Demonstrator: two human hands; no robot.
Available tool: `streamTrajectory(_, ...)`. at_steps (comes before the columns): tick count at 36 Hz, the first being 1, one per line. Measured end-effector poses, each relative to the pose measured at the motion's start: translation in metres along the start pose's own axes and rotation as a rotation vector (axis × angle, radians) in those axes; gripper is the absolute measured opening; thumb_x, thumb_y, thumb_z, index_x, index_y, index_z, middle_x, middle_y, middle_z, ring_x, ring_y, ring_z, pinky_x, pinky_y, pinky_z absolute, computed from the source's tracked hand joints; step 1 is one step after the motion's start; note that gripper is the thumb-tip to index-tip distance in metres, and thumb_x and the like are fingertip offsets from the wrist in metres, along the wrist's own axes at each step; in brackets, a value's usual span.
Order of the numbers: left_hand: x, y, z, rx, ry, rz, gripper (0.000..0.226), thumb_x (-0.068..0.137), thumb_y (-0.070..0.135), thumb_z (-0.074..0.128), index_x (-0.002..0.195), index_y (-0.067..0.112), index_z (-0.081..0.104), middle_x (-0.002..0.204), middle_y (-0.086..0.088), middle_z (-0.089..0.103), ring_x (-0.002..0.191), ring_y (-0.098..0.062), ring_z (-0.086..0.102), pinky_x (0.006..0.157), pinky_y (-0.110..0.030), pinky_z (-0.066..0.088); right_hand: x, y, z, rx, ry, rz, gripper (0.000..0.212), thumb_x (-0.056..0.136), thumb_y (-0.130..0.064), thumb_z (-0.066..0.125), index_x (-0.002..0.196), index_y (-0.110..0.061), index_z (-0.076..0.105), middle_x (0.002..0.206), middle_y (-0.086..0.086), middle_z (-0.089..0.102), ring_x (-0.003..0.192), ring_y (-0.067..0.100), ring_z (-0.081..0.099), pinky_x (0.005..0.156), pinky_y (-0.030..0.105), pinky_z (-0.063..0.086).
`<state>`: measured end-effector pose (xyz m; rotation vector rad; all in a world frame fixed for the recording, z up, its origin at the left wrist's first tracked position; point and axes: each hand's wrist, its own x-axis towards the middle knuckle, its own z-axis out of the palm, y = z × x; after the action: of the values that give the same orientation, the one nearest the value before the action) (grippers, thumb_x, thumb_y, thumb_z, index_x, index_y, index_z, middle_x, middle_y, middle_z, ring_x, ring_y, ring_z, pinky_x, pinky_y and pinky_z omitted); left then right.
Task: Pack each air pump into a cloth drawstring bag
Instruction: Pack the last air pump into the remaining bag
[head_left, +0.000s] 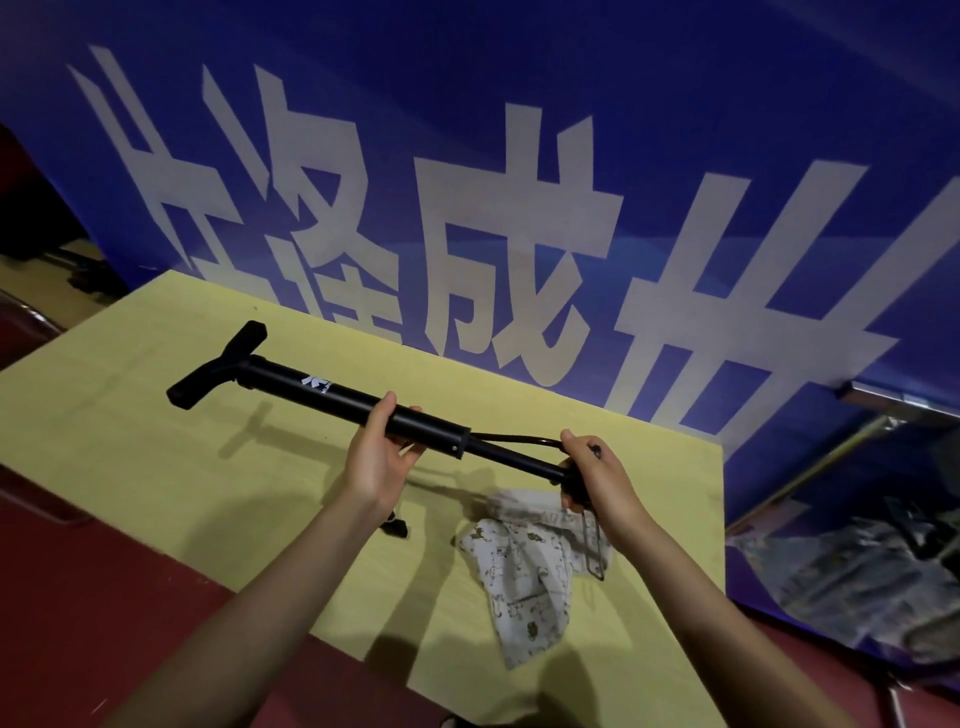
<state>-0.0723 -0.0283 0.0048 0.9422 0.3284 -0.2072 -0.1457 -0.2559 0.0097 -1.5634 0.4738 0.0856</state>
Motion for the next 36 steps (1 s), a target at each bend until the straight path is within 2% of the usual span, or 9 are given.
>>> streamTrajectory(5,-0.004,-0.003,0.003,0.131,-0.007,0.023,0.025,0.097,0.032,0.053,0.119,0.02,0.052,0.121,-0.006,0.057,0.117,-0.018,0.055,0.101,-0.04,0.044,-0.004,-0.004,0.007,-0.029,-0.017,-0.024,0.03,0.098,-0.039,0.048,0.092,-0.01,0.048,0.073,0.021,0.058,0.049,0.022,0.052,0.05,0.033,0.038)
streamTrajectory(10,-0.008,-0.005,0.01,0.185,-0.062,0.039,0.018,0.098,0.033,0.052,0.112,0.023,0.055,0.11,-0.003,0.061,0.108,-0.017,0.06,0.089,-0.035,0.049,-0.003,-0.006,0.012,-0.073,-0.021,-0.04,0.036,0.1,-0.043,0.043,0.095,-0.009,0.052,0.065,0.016,0.063,0.048,0.02,0.048,0.053,0.033,0.04)
streamTrajectory(17,-0.014,-0.013,0.015,0.203,-0.073,0.044,0.032,0.094,0.037,0.056,0.121,0.02,0.054,0.116,-0.006,0.062,0.108,-0.016,0.063,0.091,-0.036,0.05,-0.005,-0.004,0.025,-0.089,-0.02,-0.058,0.046,0.105,-0.041,0.024,0.102,-0.009,0.058,0.065,0.011,0.066,0.051,0.018,0.051,0.048,0.021,0.04)
streamTrajectory(21,-0.014,-0.019,0.012,0.224,-0.061,0.023,0.052,0.09,0.041,0.059,0.132,0.013,0.05,0.124,-0.011,0.061,0.112,-0.018,0.062,0.093,-0.037,0.051,-0.005,0.002,0.035,-0.066,-0.041,-0.045,0.051,0.104,-0.042,0.023,0.109,-0.003,0.055,0.071,0.014,0.067,0.056,0.019,0.053,0.06,0.027,0.042)
streamTrajectory(24,-0.017,-0.025,0.012,0.238,-0.06,0.018,0.048,0.091,0.039,0.059,0.132,0.015,0.051,0.126,-0.008,0.061,0.114,-0.017,0.061,0.098,-0.04,0.049,-0.004,0.005,0.043,-0.082,-0.049,-0.041,0.055,0.101,-0.052,0.024,0.109,-0.005,0.053,0.093,0.024,0.066,0.063,0.021,0.058,0.066,0.032,0.047)
streamTrajectory(28,-0.018,-0.031,0.012,0.234,-0.058,-0.011,0.046,0.093,0.039,0.056,0.133,0.017,0.049,0.126,-0.006,0.06,0.114,-0.015,0.059,0.091,-0.037,0.05,-0.004,0.013,0.049,-0.142,-0.088,-0.034,0.064,0.075,-0.081,0.028,0.095,-0.025,0.051,0.107,0.018,0.062,0.097,0.034,0.061,0.096,0.054,0.046)
streamTrajectory(30,-0.017,-0.03,0.01,0.214,-0.053,-0.017,0.044,0.094,0.037,0.055,0.132,0.016,0.05,0.125,-0.008,0.06,0.114,-0.016,0.059,0.089,-0.037,0.05,-0.008,0.009,0.049,-0.164,-0.141,-0.022,0.052,0.083,-0.075,0.029,0.089,-0.027,0.049,0.103,0.013,0.059,0.099,0.031,0.061,0.093,0.05,0.05)
streamTrajectory(33,-0.012,-0.024,0.005,0.223,-0.085,-0.04,0.036,0.095,0.037,0.053,0.127,0.02,0.052,0.126,-0.007,0.06,0.119,-0.017,0.056,0.098,-0.039,0.046,-0.01,-0.002,0.049,-0.128,-0.205,-0.003,0.037,0.102,-0.046,0.031,0.093,-0.021,0.056,0.097,0.005,0.059,0.089,0.02,0.061,0.072,0.028,0.054)
streamTrajectory(36,-0.007,-0.02,0.0,0.254,-0.098,-0.051,0.03,0.095,0.034,0.055,0.117,0.014,0.057,0.114,-0.005,0.064,0.112,-0.018,0.059,0.1,-0.038,0.045,-0.007,-0.008,0.052,-0.081,-0.259,0.085,0.04,0.102,-0.041,0.036,0.096,-0.02,0.07,0.103,0.012,0.068,0.097,0.032,0.064,0.089,0.044,0.052)
